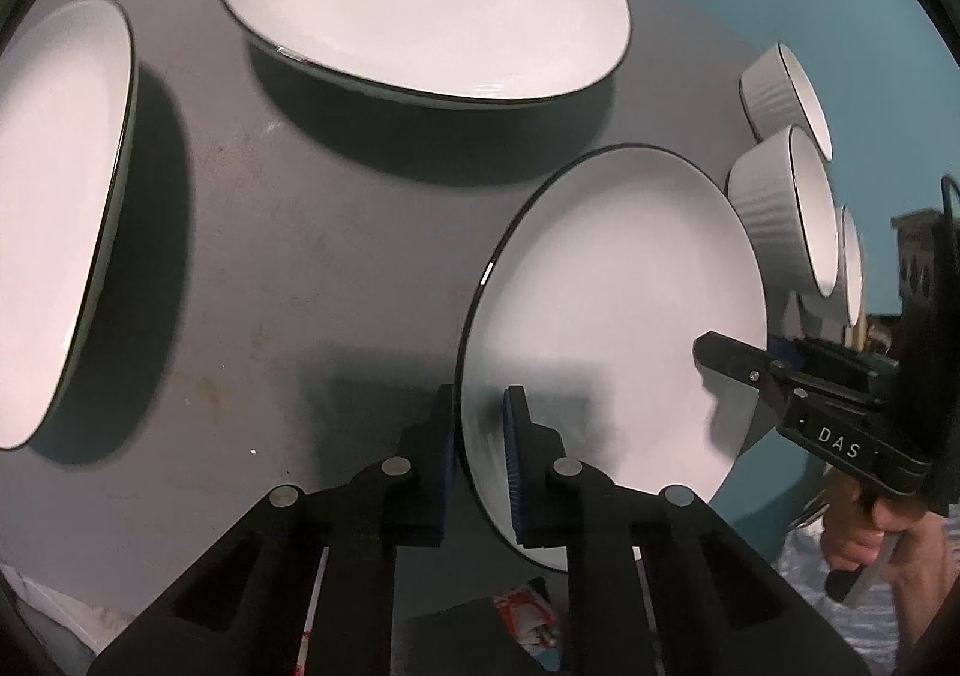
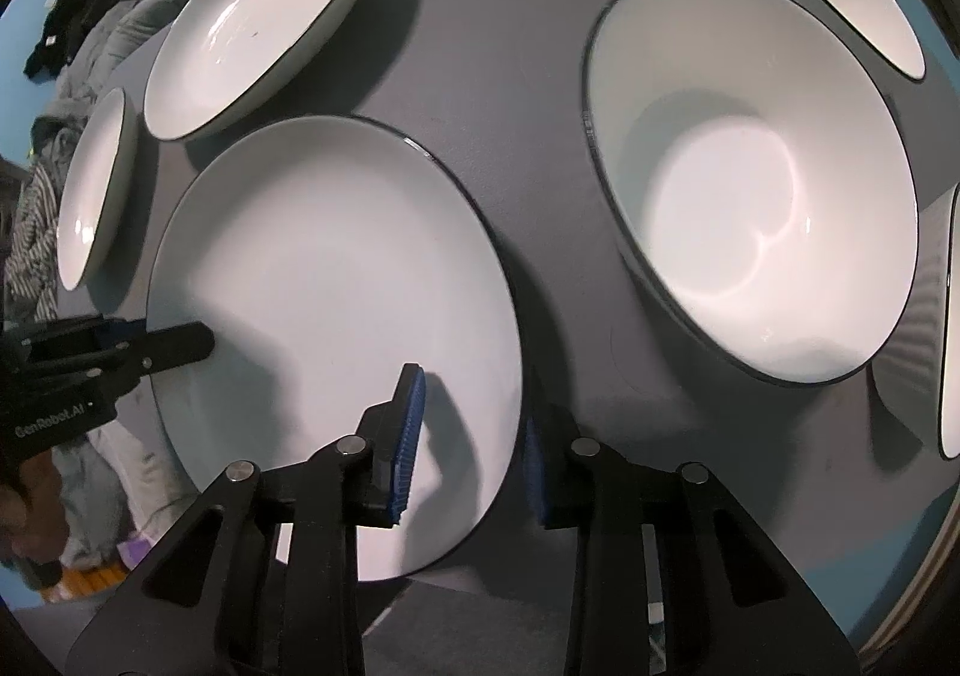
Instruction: Organize plates and bowls
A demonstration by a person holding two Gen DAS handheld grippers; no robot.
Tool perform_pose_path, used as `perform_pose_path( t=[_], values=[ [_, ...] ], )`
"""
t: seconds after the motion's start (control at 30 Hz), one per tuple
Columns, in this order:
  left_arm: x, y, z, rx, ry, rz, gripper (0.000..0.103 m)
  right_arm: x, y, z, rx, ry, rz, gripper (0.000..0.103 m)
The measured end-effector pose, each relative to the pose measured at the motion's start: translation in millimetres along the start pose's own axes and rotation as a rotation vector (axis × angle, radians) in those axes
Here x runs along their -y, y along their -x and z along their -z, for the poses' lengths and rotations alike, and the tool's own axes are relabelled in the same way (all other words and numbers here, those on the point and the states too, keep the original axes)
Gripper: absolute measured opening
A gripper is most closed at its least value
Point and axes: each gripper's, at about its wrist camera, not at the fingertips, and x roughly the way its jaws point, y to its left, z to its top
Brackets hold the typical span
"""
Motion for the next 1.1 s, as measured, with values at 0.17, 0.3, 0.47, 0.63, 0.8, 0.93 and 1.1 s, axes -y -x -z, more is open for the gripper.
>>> perform_pose_path(
  t=[0.17, 0.3, 0.47, 0.63, 0.8, 0.93, 1.1],
  values=[
    [-7, 3, 1, -0.010, 0.014, 0.021, 0.012, 13, 1, -3, 0.002, -0.057, -0.058, 0.020],
    [-10, 4, 0, -0.013, 0.008, 0.013, 0.012, 17, 0, -5, -0.004, -0.071, -0.096, 0.017],
    [6, -6, -2, -0.008, 0.017, 0.005, 0.012, 14, -3, -7, -0.013, -0.062, -0.142, 0.014],
    [9, 0, -3, 0.003, 0.022, -0.009, 0.012, 6, -1, -6, -0.009, -0.056, -0.160, 0.013],
    [6, 12, -5, 0.010, 0.033, -0.015, 0.012, 6, 7, -10, -0.006, -0.055, -0.182, 0.013],
    [6, 25, -12, 0.035, 0.038, -0.015, 0.012, 2, 13, -16, 0.002, -0.044, -0.187, 0.013],
    [-1, 40, -23, 0.061, 0.058, -0.008, 0.012, -12, 20, -31, 0.012, -0.026, -0.183, 0.013]
  ],
)
